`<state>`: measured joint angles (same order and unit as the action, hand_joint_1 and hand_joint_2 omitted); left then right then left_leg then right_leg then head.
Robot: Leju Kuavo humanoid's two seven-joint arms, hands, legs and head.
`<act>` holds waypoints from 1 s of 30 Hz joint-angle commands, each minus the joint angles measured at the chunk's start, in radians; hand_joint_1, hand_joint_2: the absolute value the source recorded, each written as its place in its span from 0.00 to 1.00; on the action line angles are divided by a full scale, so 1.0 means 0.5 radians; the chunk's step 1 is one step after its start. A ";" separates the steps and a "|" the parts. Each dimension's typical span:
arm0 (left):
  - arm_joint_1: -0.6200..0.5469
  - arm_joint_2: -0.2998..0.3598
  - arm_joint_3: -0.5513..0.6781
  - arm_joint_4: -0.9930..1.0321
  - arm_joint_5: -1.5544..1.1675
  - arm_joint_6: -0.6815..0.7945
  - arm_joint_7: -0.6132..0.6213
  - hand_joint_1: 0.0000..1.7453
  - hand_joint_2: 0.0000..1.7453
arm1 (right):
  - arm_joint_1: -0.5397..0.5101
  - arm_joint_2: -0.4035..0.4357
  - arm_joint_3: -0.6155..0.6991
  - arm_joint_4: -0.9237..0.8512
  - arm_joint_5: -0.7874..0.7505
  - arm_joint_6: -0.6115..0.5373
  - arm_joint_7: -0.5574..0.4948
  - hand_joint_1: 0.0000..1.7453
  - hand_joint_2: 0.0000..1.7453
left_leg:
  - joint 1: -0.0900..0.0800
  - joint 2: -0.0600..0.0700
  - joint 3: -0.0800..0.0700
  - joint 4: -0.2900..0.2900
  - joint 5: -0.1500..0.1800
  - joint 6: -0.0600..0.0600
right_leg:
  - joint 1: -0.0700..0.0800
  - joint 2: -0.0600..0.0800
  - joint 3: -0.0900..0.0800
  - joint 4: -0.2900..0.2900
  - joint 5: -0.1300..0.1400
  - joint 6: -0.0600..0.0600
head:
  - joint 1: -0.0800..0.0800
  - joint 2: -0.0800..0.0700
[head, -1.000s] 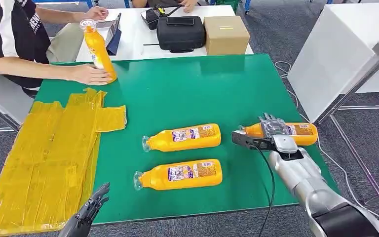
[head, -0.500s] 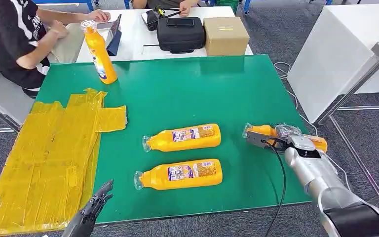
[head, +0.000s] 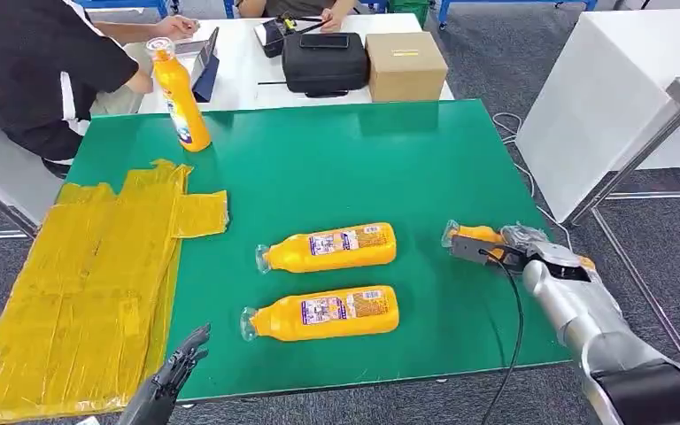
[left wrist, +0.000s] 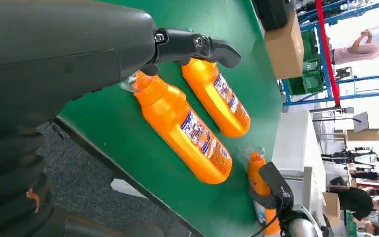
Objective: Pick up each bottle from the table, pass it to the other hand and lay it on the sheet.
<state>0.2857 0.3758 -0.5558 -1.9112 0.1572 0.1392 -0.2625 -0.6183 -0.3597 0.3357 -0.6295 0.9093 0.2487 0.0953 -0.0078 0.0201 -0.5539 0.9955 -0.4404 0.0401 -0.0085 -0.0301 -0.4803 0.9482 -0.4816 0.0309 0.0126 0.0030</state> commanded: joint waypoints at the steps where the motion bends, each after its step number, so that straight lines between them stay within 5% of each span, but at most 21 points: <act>1: -0.038 0.068 -0.079 0.111 0.052 0.047 -0.036 0.00 1.00 | 0.229 0.092 0.113 -0.301 -0.209 0.049 -0.024 1.00 1.00 | 0.003 0.004 0.005 -0.004 0.000 -0.006 | 0.003 0.010 0.005 -0.005 0.002 -0.003 | 0.000 0.000; 3: -0.039 0.067 -0.080 0.111 0.052 0.047 -0.036 0.00 1.00 | 0.230 0.084 0.113 -0.299 -0.209 0.048 -0.024 1.00 1.00 | 0.004 0.011 0.006 -0.004 0.000 -0.006 | 0.004 0.015 0.004 -0.004 0.003 -0.003 | -0.001 0.000; 4: -0.013 0.062 -0.071 0.092 0.075 0.088 -0.043 0.00 1.00 | 0.260 0.124 0.059 -0.378 -0.342 -0.036 -0.221 1.00 1.00 | 0.005 0.008 0.005 -0.005 0.001 -0.008 | 0.005 0.016 0.002 -0.006 0.004 -0.004 | -0.001 0.000; 12: -0.027 0.090 -0.162 0.055 0.106 0.205 -0.030 0.00 1.00 | 0.404 0.067 0.205 -0.764 -0.665 -0.041 -0.035 1.00 1.00 | 0.008 0.015 0.005 -0.006 0.001 -0.009 | 0.009 0.024 0.000 -0.006 0.009 -0.009 | -0.001 0.001; 17: -0.074 0.053 -0.147 0.123 0.139 0.173 -0.052 0.00 1.00 | 0.435 0.007 0.431 -0.753 -0.635 -0.086 0.032 1.00 1.00 | 0.009 0.006 0.005 -0.005 0.004 -0.008 | 0.008 0.014 -0.018 -0.007 0.008 -0.009 | 0.001 0.001; 30: -0.084 -0.088 -0.093 0.117 0.044 0.036 0.081 0.00 1.00 | 0.517 -0.047 0.469 -0.673 -0.593 -0.180 0.026 1.00 1.00 | 0.009 0.004 0.009 -0.006 0.002 -0.007 | 0.008 0.011 -0.012 -0.009 0.007 -0.008 | 0.000 0.001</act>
<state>0.2625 0.3761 -0.6119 -1.9055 0.1892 0.1770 -0.2315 -0.4276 -0.3861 0.5215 -1.0067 0.6245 0.1572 0.1061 -0.0045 0.0281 -0.5490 0.9951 -0.4413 0.0387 -0.0054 -0.0220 -0.4880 0.9474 -0.4795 0.0273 0.0126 0.0034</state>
